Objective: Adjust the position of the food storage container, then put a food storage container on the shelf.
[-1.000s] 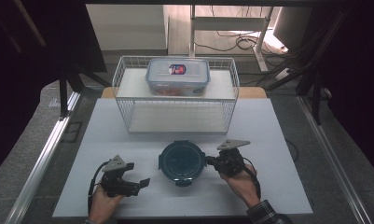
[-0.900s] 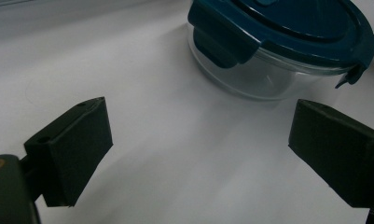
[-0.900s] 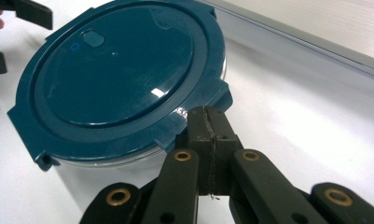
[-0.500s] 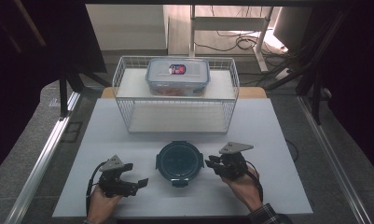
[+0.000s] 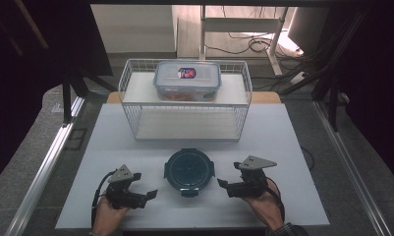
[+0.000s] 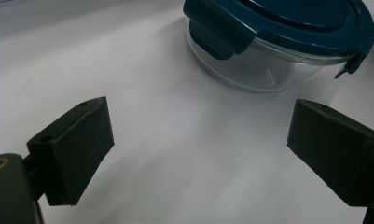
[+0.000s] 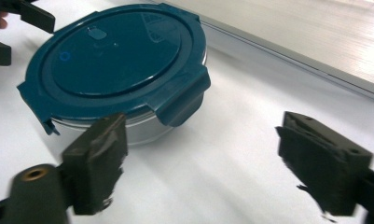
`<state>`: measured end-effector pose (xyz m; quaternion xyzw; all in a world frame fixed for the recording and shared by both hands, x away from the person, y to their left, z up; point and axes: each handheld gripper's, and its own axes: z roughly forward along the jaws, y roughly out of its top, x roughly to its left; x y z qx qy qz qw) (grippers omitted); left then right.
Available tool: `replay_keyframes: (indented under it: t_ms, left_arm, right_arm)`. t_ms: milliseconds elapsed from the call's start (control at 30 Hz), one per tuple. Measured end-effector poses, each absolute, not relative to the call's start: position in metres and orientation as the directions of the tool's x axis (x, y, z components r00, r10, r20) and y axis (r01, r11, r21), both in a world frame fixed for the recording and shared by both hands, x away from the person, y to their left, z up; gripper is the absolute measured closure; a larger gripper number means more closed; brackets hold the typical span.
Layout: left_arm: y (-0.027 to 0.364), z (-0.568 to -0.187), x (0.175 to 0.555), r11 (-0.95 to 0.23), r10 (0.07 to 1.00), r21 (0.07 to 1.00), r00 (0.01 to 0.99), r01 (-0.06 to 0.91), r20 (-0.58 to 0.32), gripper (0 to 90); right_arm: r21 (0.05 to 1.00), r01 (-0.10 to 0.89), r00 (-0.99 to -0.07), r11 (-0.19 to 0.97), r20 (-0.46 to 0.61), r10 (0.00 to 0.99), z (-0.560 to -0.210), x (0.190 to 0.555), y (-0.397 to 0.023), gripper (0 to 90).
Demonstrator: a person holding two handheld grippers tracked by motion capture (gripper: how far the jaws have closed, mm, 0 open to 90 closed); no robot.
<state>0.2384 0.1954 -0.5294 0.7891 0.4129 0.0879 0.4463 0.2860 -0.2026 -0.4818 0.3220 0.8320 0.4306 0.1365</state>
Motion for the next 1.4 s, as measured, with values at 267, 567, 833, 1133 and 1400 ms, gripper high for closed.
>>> replay_keyframes:
  t_ms: [267, 567, 833, 1133, 1400]
  left_arm:
    - [0.194, -0.531, 0.238, -0.273, 0.731, 0.778, 0.648, 0.565, -0.213, 6.3]
    - [0.195, -0.532, 0.239, -0.276, 0.733, 0.774, 0.645, 0.57, -0.213, 6.3]
    - [0.201, -0.533, 0.241, -0.241, 0.739, 0.773, 0.628, 0.587, -0.247, 5.8]
    - [0.194, -0.525, 0.249, -0.239, 0.694, 0.782, 0.665, 0.575, -0.276, 3.6]
    - [0.184, -0.511, 0.264, -0.245, 0.677, 0.778, 0.676, 0.578, -0.29, 3.4]
  right_arm:
    - [0.799, 0.402, -0.77, 0.448, 0.031, 0.637, -0.491, 0.282, -0.207, 4.5]
    - [0.769, 0.423, -0.774, 0.479, 0.032, 0.632, -0.501, 0.285, -0.206, 3.0]
    - [0.773, 0.428, -0.773, 0.469, 0.044, 0.633, -0.498, 0.287, -0.206, 2.4]
    - [0.8, 0.426, -0.779, 0.423, 0.088, 0.62, -0.486, 0.294, -0.201, 1.4]
    - [0.792, 0.432, -0.778, 0.432, 0.085, 0.622, -0.477, 0.304, -0.188, 1.8]
